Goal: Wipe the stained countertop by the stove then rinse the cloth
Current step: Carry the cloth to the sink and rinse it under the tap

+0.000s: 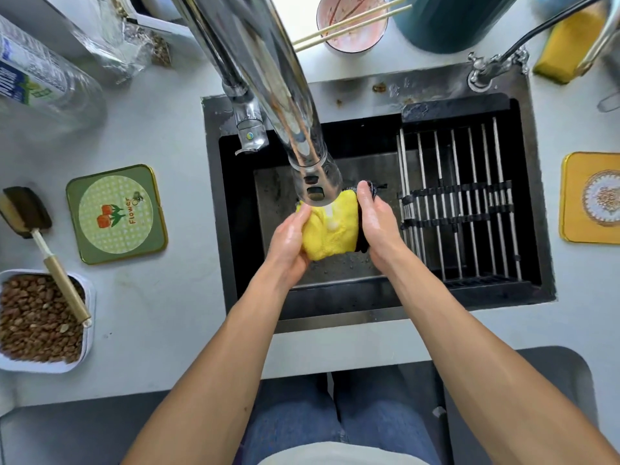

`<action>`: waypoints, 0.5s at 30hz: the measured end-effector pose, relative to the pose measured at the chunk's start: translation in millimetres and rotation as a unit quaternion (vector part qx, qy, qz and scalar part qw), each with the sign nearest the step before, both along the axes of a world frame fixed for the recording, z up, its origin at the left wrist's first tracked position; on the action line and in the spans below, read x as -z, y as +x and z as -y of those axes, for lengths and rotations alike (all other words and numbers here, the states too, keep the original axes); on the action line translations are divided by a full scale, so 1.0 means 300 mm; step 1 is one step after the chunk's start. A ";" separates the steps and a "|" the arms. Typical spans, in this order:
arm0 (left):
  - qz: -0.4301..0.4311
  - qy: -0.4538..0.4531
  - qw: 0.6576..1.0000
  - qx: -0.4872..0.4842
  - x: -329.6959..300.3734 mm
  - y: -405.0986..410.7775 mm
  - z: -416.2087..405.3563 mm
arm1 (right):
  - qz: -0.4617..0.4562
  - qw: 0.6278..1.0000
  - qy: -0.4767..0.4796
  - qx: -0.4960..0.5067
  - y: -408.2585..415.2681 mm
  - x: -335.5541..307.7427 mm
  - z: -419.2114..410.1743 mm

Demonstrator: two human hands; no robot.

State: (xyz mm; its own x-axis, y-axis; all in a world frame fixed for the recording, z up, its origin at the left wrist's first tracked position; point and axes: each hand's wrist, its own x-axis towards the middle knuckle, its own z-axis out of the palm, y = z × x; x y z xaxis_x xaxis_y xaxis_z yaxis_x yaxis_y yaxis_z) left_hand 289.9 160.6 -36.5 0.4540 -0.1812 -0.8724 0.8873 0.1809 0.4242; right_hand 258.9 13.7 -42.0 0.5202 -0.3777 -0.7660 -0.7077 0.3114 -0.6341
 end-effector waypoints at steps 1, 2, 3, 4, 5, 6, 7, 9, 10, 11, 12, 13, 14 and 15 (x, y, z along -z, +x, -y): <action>0.019 -0.006 1.000 -0.009 -0.002 -0.002 -0.004 | -0.008 1.000 0.007 0.001 -0.008 0.007 0.008; 0.044 -0.008 0.999 -0.005 0.000 -0.002 -0.008 | -0.014 1.000 0.014 0.001 -0.017 0.015 0.016; 0.071 -0.002 0.997 0.008 -0.002 -0.004 -0.013 | -0.015 1.000 0.024 0.002 -0.029 0.022 0.024; 0.102 0.008 0.994 0.027 -0.004 -0.009 -0.017 | -0.012 0.999 0.038 0.002 -0.039 0.026 0.032; 0.135 0.022 0.990 0.046 -0.003 -0.015 -0.021 | -0.004 0.999 0.053 -0.002 -0.048 0.028 0.039; 0.167 0.034 0.983 0.065 -0.003 -0.021 -0.021 | -0.001 0.998 0.061 -0.018 -0.055 0.024 0.043; 0.195 0.043 0.976 0.083 -0.007 -0.028 -0.020 | -0.010 0.997 0.063 -0.039 -0.058 0.019 0.042; 0.232 0.056 0.965 0.109 -0.017 -0.045 -0.011 | -0.045 0.994 0.033 -0.090 -0.065 -0.003 0.029; 0.246 0.061 0.960 0.121 -0.020 -0.053 -0.006 | -0.047 0.993 -0.005 -0.106 -0.065 -0.019 0.017; 0.260 0.070 0.954 0.132 -0.021 -0.061 -0.001 | -0.033 0.992 -0.042 -0.111 -0.068 -0.031 0.007; 0.272 0.079 0.949 0.140 -0.021 -0.069 0.004 | -0.010 0.993 -0.044 -0.108 -0.070 -0.040 -0.002; 0.280 0.087 0.945 0.147 -0.023 -0.076 0.010 | 0.011 0.995 0.000 -0.094 -0.073 -0.049 -0.011; 0.284 0.093 0.942 0.153 -0.025 -0.083 0.014 | 0.018 0.994 0.074 -0.073 -0.072 -0.065 -0.024; 0.284 0.098 0.941 0.159 -0.027 -0.089 0.016 | 0.018 0.989 0.138 -0.054 -0.071 -0.076 -0.035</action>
State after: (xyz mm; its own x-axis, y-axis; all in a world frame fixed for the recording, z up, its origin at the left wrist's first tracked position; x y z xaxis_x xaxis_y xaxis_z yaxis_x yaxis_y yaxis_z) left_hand 263.1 156.0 -28.4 0.8066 -0.2475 -0.5368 0.5043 -0.1856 0.8433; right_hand 237.8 24.1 -19.1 0.5757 -0.0969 -0.8119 -0.7245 0.3998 -0.5615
